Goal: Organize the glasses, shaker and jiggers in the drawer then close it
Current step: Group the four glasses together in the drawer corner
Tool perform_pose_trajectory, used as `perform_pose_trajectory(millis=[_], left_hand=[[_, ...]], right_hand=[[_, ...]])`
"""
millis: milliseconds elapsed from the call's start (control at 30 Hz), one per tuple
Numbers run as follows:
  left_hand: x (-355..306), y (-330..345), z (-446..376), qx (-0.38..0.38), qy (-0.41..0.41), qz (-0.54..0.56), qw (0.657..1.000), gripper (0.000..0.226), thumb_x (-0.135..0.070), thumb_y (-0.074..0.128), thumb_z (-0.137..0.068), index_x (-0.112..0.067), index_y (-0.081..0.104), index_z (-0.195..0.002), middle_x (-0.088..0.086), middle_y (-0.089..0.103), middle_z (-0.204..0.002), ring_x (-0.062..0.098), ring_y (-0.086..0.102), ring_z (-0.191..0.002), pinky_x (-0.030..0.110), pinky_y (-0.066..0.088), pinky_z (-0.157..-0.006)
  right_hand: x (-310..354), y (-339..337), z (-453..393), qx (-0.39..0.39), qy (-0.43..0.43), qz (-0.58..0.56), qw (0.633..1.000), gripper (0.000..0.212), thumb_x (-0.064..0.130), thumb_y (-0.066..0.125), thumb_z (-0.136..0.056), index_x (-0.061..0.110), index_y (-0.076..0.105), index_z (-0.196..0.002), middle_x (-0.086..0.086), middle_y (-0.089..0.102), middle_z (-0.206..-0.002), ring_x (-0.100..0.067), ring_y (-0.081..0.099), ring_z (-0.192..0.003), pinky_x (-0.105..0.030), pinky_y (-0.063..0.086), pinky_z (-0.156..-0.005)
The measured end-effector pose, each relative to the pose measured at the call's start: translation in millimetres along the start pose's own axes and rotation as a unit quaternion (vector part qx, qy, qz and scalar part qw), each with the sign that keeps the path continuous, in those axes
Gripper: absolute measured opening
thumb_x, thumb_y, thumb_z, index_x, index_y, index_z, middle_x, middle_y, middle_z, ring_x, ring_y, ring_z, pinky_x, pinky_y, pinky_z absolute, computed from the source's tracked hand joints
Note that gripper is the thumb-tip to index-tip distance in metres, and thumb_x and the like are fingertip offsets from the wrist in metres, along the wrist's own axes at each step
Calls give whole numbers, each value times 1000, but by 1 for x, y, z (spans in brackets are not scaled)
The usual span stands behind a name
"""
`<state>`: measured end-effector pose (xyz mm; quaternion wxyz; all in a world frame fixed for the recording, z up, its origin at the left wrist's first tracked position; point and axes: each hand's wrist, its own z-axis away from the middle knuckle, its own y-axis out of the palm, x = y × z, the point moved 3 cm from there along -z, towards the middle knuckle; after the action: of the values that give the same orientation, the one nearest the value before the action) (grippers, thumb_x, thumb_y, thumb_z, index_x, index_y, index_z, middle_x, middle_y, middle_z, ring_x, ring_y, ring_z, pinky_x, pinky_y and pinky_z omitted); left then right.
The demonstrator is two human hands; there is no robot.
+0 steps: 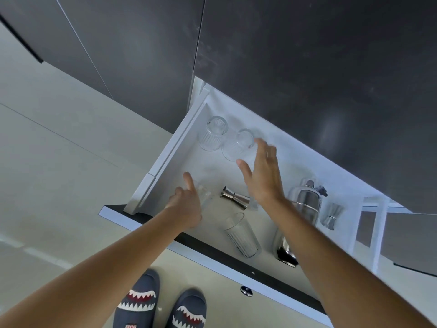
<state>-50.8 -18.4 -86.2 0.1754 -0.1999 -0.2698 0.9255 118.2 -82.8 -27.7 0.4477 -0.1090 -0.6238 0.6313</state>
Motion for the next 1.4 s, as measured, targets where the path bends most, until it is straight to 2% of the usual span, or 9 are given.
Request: perform_pose_trajectory(millis=[100, 200, 300, 600, 700, 833, 1033, 1300, 1400], left_hand=[[0, -2, -5, 7, -6, 53, 999, 93, -12, 64, -84, -15, -6, -144, 23, 50, -117, 35, 62, -98, 37, 54, -83], [3, -11, -4, -10, 10, 52, 999, 81, -16, 62, -86, -14, 3, -141, 21, 50, -112, 36, 61, -98, 37, 54, -79], [4, -23, 1, -44, 34, 16, 998, 73, -22, 62, -88, -11, 11, -139, 21, 50, -108, 38, 60, -95, 39, 54, -77], [-11, -52, 0, -120, 78, -93, 985, 63, -30, 56, -92, -14, 20, -141, 24, 45, -123, 40, 59, -100, 42, 58, -80], [-17, -59, 2, -134, 81, -104, 982, 58, -31, 56, -93, -11, 25, -139, 24, 44, -123, 40, 54, -110, 42, 54, -82], [-22, -72, 4, -148, 73, -114, 980, 56, -28, 57, -93, -9, 29, -138, 24, 44, -127, 41, 51, -115, 43, 52, -87], [-29, -86, 3, -175, 79, -116, 975, 53, -28, 68, -85, -8, 39, -125, 21, 52, -117, 39, 56, -108, 41, 51, -81], [-30, -82, -2, -219, 114, -85, 965, 53, -26, 70, -83, -8, 38, -121, 17, 53, -107, 32, 60, -82, 37, 51, -66], [-28, -80, -4, -230, 122, -76, 962, 57, -26, 70, -84, -7, 37, -126, 17, 54, -112, 34, 62, -92, 37, 51, -70]], right_hand=[[-27, 8, 54, 85, 36, 10, 996, 48, 49, 59, -86, 17, 42, -117, -7, 49, -115, -28, 55, -104, -38, 49, -83], [-54, 17, 94, 239, 86, 47, 966, 87, 76, 61, -64, 21, 35, -126, -4, 48, -126, -23, 50, -116, -44, 46, -95], [-70, 27, 109, 290, 100, 87, 948, 104, 75, 69, -54, 23, 27, -133, -3, 50, -134, -25, 52, -121, -49, 43, -101], [-73, 26, 114, 233, 62, 15, 970, 70, 41, 75, -73, 22, 28, -121, 1, 55, -98, -21, 59, -89, -38, 49, -85], [-66, 8, 109, 169, 38, -65, 983, 67, 39, 74, -76, 21, 34, -126, -1, 57, -103, -19, 58, -86, -30, 46, -74], [-46, -16, 80, 64, 21, -79, 995, 73, 37, 72, -80, 20, 32, -139, -3, 54, -117, -16, 57, -99, -28, 44, -84], [-18, -12, 34, 99, -7, 17, 995, 54, 32, 73, -78, 16, 34, -111, -11, 57, -112, -33, 58, -98, -41, 52, -76], [-3, 1, 16, 87, -51, 153, 983, 54, 32, 70, -79, 13, 38, -118, -13, 57, -106, -33, 55, -96, -37, 46, -67], [1, 3, 12, 97, -50, 173, 979, 55, 31, 70, -79, 12, 41, -121, -13, 56, -107, -33, 53, -99, -37, 44, -66]])
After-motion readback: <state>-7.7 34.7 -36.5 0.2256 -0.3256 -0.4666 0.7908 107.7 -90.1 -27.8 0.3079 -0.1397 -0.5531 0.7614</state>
